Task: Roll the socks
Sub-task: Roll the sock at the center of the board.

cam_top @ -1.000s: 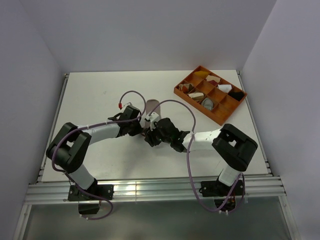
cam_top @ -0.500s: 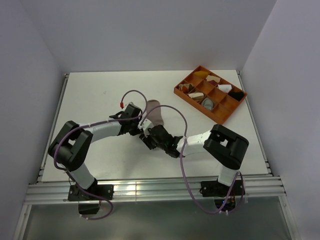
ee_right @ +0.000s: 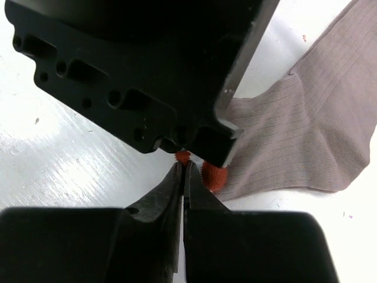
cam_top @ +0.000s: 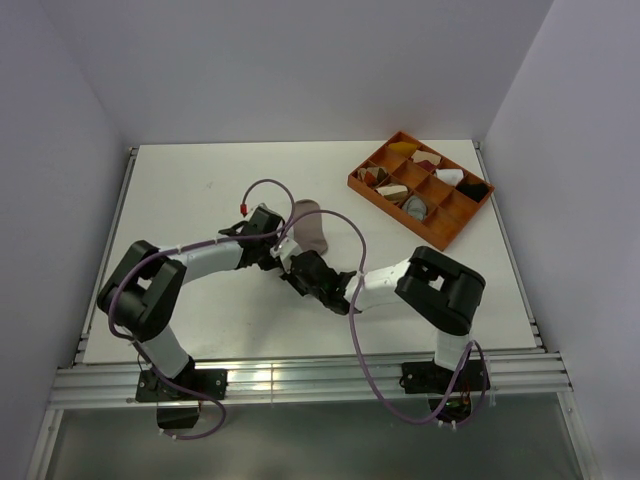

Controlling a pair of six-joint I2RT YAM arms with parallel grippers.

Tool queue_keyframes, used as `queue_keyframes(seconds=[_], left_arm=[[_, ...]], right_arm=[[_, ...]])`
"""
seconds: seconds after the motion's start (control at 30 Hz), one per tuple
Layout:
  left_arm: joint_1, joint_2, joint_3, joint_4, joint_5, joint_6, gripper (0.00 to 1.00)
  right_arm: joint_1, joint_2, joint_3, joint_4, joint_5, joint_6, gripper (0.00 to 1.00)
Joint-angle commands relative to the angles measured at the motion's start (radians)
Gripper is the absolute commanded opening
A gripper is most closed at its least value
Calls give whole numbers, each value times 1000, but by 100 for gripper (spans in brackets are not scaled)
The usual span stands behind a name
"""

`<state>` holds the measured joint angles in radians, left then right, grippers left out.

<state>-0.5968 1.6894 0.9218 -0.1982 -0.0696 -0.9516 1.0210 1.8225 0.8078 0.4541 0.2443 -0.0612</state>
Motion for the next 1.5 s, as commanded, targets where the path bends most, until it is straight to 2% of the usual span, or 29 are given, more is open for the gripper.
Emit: queue_keyframes(seconds=[0.0, 0.13, 0.2, 0.23, 0.3, 0.43, 0.47, 0.67, 0.87, 1.0, 1.17, 1.47], left_arm=[[-1, 12, 29, -23, 39, -6, 3], [20, 7, 28, -15, 53, -13, 8], [34, 0, 22, -4, 54, -16, 19], [38, -13, 17, 8, 53, -21, 28], [52, -31, 5, 19, 51, -30, 35], [75, -99, -20, 51, 34, -44, 55], [78, -109, -34, 59, 30, -52, 57], [98, -195, -109, 138, 31, -76, 60], [98, -208, -165, 189, 60, -93, 58], [94, -194, -205, 249, 99, -118, 57], [71, -163, -209, 276, 105, -125, 56], [45, -102, -198, 312, 87, -124, 52]], right_arm=[[7, 41, 22, -75, -22, 27, 0], [-15, 31, 28, -103, -98, 50, 0], [-36, 21, 39, -130, -183, 89, 0], [-62, 11, 37, -132, -216, 103, 0], [-94, 3, 40, -146, -328, 148, 0], [-182, -3, 53, -172, -459, 233, 0], [-209, -6, 48, -169, -480, 268, 0], [-306, 36, 25, -94, -703, 449, 0], [-426, 112, -39, 150, -925, 711, 0], [-475, 173, -82, 318, -994, 888, 0], [-521, 280, -72, 442, -1089, 1086, 0], [-524, 287, -32, 337, -1094, 1072, 0]])
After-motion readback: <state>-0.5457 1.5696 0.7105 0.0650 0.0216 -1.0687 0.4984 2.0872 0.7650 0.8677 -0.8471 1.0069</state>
